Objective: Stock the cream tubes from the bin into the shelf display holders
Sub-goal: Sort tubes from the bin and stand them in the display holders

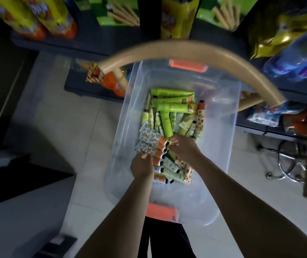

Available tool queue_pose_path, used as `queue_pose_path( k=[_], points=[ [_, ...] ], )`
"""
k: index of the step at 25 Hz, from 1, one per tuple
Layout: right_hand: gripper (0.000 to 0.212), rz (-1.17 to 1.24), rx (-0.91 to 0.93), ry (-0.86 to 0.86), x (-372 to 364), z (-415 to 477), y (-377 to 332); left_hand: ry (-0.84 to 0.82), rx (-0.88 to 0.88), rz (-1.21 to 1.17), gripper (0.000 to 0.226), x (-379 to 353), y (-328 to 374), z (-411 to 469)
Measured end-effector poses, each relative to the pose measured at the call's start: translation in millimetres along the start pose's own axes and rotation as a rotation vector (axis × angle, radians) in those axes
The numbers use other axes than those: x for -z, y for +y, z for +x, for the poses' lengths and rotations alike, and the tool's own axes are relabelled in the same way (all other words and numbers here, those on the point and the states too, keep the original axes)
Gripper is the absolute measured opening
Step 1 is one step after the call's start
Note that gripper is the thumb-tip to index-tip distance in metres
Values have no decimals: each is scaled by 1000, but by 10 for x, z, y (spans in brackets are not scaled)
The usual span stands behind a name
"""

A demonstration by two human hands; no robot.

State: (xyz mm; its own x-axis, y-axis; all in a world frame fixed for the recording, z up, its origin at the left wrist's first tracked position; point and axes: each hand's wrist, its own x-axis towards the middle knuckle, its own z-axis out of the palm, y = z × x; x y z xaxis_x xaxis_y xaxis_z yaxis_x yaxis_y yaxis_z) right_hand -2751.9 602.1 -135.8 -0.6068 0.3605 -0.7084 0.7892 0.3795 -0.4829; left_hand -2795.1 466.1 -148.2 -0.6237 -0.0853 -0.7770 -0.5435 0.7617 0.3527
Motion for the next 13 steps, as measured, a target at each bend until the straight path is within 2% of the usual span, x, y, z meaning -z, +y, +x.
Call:
queue_pose_path(
  k=[4,8,10,13],
  points=[
    [46,-11,39,42,-196,373,-28,12,107,-202,38,-161,-123,381],
    [46,-31,78,69,-318,552,-20,9,199,-187,51,-204,-51,601],
    [43,-15,80,83,-318,578,-9,-40,207,-138,51,-208,-26,612],
    [38,7,45,60,-277,571,-4,-47,216,-310,43,-204,-62,575]
  ],
)
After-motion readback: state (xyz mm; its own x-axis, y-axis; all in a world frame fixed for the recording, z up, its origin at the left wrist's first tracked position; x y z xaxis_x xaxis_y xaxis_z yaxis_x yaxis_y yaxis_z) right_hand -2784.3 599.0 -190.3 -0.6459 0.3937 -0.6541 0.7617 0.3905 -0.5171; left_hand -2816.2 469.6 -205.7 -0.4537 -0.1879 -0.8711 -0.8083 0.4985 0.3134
